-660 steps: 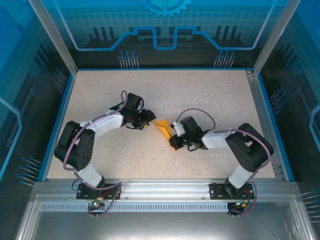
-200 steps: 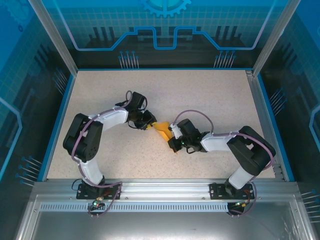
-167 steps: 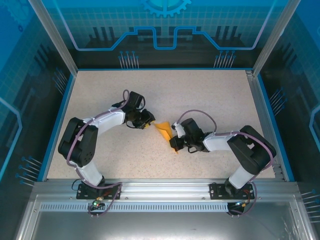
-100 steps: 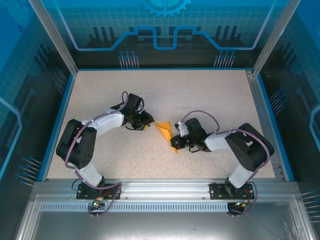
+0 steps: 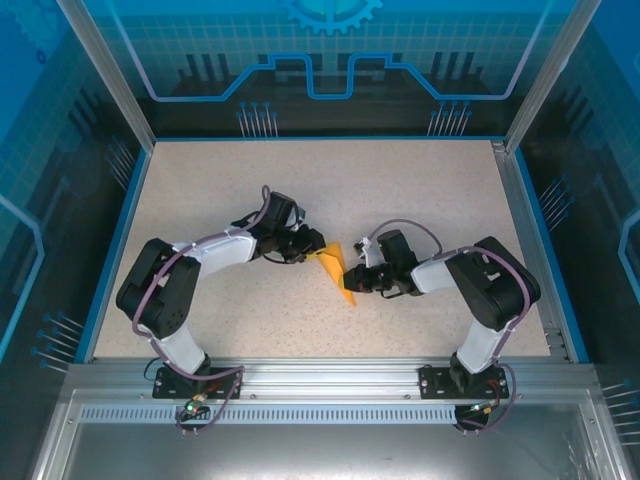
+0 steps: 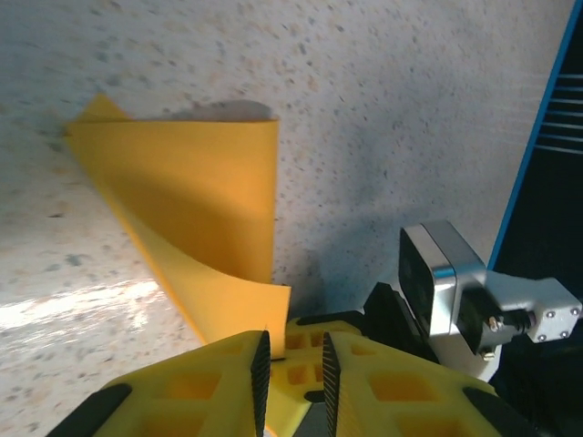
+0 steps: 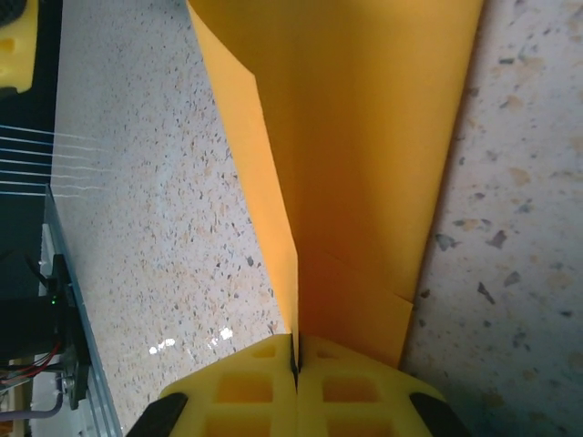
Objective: Fold a paper plane with a square sheet of paper (pick it up from the middle)
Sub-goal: Fold the wing for the fifth time at the center of the table.
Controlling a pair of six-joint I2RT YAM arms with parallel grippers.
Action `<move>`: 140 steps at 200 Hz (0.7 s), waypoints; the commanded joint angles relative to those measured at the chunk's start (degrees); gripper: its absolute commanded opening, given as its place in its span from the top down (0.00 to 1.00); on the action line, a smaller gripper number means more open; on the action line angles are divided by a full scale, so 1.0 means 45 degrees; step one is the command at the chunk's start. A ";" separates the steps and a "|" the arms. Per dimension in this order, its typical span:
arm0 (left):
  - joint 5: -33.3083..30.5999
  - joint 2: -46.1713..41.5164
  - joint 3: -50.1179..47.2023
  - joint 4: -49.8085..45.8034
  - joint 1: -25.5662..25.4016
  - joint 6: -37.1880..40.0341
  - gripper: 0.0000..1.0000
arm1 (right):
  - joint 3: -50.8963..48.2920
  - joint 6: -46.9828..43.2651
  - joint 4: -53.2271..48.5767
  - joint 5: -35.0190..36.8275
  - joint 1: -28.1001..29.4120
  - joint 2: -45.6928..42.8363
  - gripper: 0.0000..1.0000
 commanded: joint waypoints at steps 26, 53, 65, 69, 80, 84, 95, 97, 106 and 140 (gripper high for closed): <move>0.0733 0.0905 -0.0184 0.1552 -0.0787 -0.0101 0.75 | -0.0414 0.0400 -0.0514 0.0876 -0.0301 0.1100 1.00; 0.0741 0.1143 -0.0380 0.2025 -0.0960 -0.0111 0.75 | -0.0524 0.0574 -0.0326 0.0856 -0.0343 0.1228 1.00; 0.0783 0.1298 -0.0463 0.2201 -0.0979 -0.0132 0.74 | -0.0568 0.0596 -0.0357 0.0914 -0.0341 0.1224 0.99; 0.0765 0.1353 -0.0483 0.2256 -0.0977 -0.0151 0.74 | -0.0591 0.0596 -0.0349 0.0941 -0.0344 0.1211 0.99; 0.0840 0.1510 -0.0508 0.2421 -0.1008 -0.0189 0.74 | -0.0649 0.0596 -0.0342 0.1021 -0.0340 0.1169 0.99; 0.0834 0.1555 -0.0503 0.2452 -0.1007 -0.0189 0.74 | -0.0668 0.0596 -0.0352 0.1041 -0.0334 0.1166 0.99; 0.0857 0.1699 -0.0498 0.2512 -0.0997 -0.0184 0.74 | -0.0719 0.0596 -0.0371 0.1114 -0.0341 0.1128 0.99; 0.0870 0.1725 -0.0491 0.2533 -0.0993 -0.0178 0.74 | -0.0727 0.0606 -0.0364 0.1118 -0.0340 0.1131 0.99; 0.0881 0.1853 -0.0449 0.2555 -0.1006 -0.0134 0.74 | -0.0758 0.0616 -0.0381 0.1191 -0.0339 0.1117 0.99; 0.0613 0.2426 -0.0143 0.2518 -0.1002 0.0010 0.74 | -0.0712 0.0611 -0.0535 0.1222 -0.0267 0.1105 0.97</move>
